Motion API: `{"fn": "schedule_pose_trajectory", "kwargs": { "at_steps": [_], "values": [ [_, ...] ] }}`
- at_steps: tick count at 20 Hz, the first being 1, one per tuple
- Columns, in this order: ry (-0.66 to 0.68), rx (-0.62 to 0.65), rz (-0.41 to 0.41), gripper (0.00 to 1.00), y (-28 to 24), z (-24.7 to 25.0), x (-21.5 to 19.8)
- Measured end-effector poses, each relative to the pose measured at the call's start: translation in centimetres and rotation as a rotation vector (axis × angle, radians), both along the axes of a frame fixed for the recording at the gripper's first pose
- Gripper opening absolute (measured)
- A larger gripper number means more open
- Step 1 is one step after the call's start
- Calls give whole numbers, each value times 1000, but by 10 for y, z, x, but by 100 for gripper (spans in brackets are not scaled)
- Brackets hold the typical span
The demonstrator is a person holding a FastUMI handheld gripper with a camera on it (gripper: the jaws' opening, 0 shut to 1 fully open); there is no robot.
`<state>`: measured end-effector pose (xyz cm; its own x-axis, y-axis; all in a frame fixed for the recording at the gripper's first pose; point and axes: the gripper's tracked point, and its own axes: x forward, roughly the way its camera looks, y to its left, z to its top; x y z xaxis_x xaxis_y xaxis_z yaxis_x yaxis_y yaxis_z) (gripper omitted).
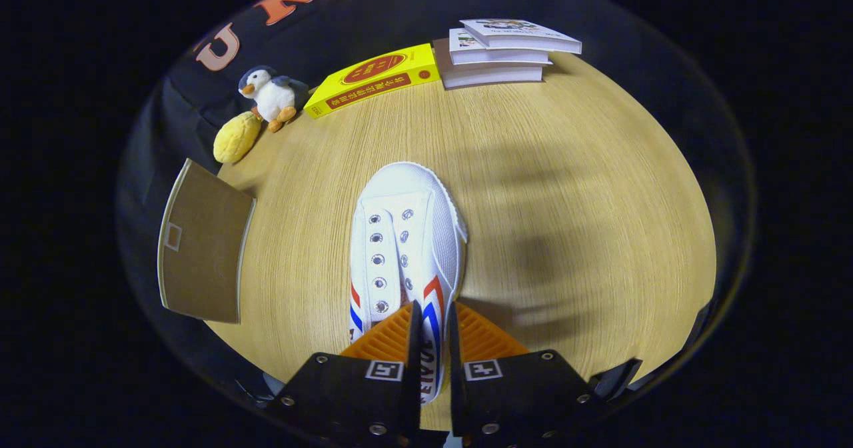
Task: Open the storage box then place both shoes into the box .Put the left shoe in first, then the right shoe, with the right side of both shoes facing outward in a uniform manner.
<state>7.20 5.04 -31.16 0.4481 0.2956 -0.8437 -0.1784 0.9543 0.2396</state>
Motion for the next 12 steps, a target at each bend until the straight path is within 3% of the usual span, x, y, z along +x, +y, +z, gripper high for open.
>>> {"fn": "schedule_pose_trajectory", "kwargs": {
  "at_steps": [2,4,12],
  "values": [
    [-31,0,-38,0,-1,3,3],
    [-67,-25,-56,0,-4,14,3],
    [-172,100,-98,0,60,116,2]
  ]
}}
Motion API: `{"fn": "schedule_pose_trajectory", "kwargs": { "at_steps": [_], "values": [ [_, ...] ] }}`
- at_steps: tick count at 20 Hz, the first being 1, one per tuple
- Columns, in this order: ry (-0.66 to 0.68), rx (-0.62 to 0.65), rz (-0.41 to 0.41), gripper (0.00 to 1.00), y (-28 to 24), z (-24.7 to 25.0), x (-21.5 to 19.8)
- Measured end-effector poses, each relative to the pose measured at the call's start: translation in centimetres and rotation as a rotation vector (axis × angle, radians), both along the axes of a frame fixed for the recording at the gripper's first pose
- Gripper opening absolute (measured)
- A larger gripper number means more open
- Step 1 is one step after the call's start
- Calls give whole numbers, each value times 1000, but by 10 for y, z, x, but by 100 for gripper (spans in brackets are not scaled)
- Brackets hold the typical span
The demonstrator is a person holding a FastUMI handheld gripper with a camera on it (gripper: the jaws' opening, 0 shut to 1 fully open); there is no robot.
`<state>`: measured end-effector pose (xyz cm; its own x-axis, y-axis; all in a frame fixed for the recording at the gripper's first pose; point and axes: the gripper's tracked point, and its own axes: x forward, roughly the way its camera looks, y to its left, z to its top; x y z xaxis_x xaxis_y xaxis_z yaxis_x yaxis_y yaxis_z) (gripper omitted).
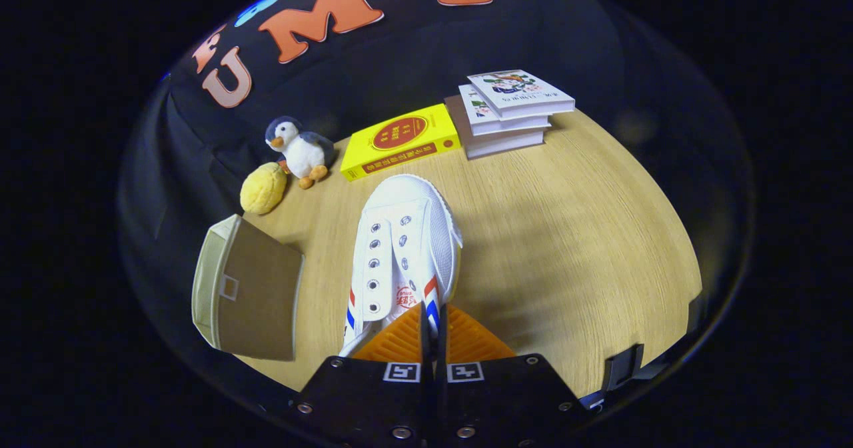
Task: Open the storage box then place both shoes into the box .Put the left shoe in first, then the right shoe, with the right side of both shoes facing outward in a uniform manner.
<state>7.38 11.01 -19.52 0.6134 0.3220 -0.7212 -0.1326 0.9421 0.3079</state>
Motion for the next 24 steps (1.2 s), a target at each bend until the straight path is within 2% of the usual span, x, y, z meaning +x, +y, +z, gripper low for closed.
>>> {"fn": "schedule_pose_trajectory", "kwargs": {
  "at_steps": [6,14,20,24],
  "values": [
    [-40,91,-20,0,84,57,-15],
    [-56,154,30,0,205,104,-51],
    [-43,130,72,0,280,101,-69],
    [-36,62,80,0,307,81,-70]
  ]
}}
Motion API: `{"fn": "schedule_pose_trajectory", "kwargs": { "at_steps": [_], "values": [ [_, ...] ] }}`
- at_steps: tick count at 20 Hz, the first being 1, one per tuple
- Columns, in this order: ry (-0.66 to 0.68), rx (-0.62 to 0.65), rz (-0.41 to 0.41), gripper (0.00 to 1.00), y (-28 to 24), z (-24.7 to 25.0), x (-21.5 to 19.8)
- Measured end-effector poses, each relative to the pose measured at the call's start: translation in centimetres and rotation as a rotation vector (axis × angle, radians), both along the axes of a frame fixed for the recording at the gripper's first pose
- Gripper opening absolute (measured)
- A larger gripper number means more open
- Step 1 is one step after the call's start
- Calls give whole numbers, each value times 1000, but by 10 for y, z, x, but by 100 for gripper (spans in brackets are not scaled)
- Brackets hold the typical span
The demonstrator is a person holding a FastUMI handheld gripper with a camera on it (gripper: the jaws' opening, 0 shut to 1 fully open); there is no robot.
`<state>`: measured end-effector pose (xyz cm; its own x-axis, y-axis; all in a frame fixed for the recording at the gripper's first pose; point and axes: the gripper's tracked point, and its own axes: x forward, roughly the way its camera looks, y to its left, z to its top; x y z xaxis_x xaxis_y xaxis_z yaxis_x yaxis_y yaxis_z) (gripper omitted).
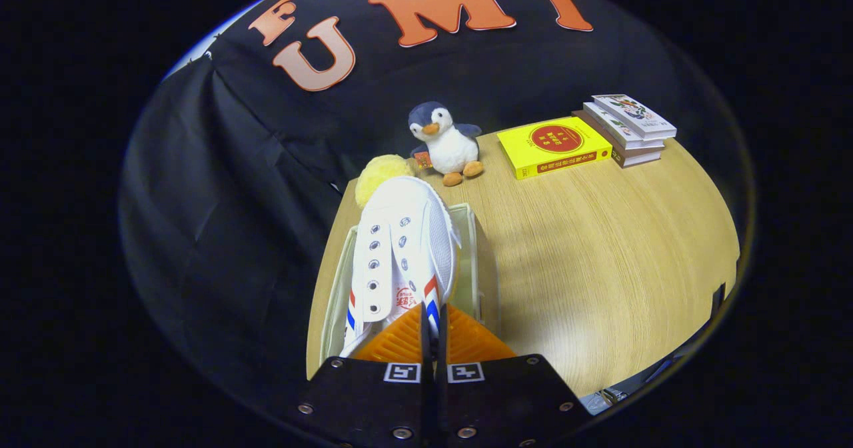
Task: Open the storage box then place both shoes into the box .Put the left shoe in first, then the right shoe, with the right side of both shoes facing outward in a uniform manner.
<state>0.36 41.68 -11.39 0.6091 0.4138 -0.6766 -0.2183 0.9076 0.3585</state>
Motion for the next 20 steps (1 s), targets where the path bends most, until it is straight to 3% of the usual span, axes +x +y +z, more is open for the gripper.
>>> {"fn": "schedule_pose_trajectory", "kwargs": {
  "at_steps": [7,18,19,20],
  "values": [
    [34,-106,-8,0,17,-44,6],
    [58,-151,-3,4,16,-61,-2],
    [51,-126,-4,8,21,-54,-4],
    [33,-116,-6,21,20,-43,-4]
  ]
}}
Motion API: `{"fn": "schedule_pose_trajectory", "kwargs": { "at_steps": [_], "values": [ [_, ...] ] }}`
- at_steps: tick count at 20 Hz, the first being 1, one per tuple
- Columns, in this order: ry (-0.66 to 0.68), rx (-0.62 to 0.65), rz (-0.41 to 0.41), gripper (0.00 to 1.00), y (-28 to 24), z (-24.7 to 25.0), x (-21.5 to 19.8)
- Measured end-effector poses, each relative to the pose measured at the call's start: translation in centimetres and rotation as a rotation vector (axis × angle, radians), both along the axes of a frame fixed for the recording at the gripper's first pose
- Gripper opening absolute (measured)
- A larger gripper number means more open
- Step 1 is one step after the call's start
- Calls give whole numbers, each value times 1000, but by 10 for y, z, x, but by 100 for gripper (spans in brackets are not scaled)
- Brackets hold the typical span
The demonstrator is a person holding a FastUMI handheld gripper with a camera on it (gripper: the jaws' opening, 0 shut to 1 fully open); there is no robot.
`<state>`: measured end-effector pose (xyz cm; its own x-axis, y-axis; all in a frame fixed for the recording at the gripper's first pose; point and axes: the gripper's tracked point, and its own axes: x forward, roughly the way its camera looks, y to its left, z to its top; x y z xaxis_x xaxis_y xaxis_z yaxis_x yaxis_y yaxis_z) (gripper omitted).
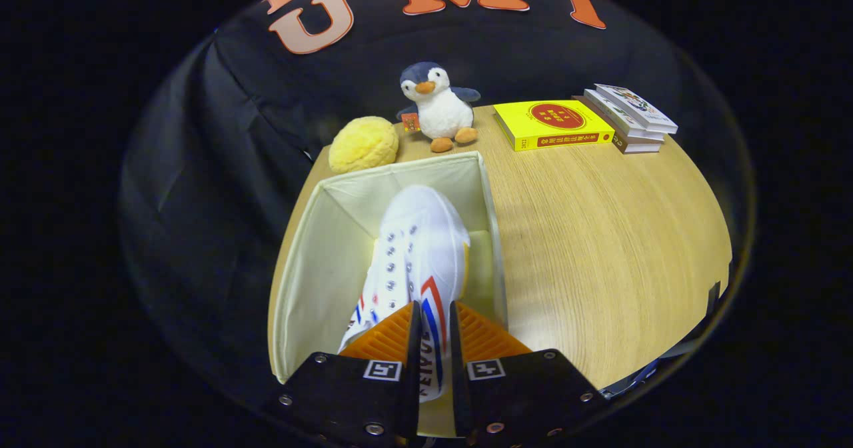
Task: Open the storage box then place both shoes into the box .Put the left shoe in first, then the right shoe, with the right side of both shoes facing outward in a uniform manner.
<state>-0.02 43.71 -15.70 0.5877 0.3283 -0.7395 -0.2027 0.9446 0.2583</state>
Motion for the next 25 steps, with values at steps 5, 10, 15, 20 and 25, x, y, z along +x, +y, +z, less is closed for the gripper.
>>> {"fn": "schedule_pose_trajectory", "kwargs": {
  "at_steps": [5,10,15,20,25],
  "values": [
    [-137,19,-9,98,-22,65,20],
    [-342,39,-28,98,-65,159,32],
    [-541,49,-50,98,-110,239,29],
    [-658,50,-62,98,-148,278,23],
    [-708,44,-99,98,-184,282,25]
  ]
}}
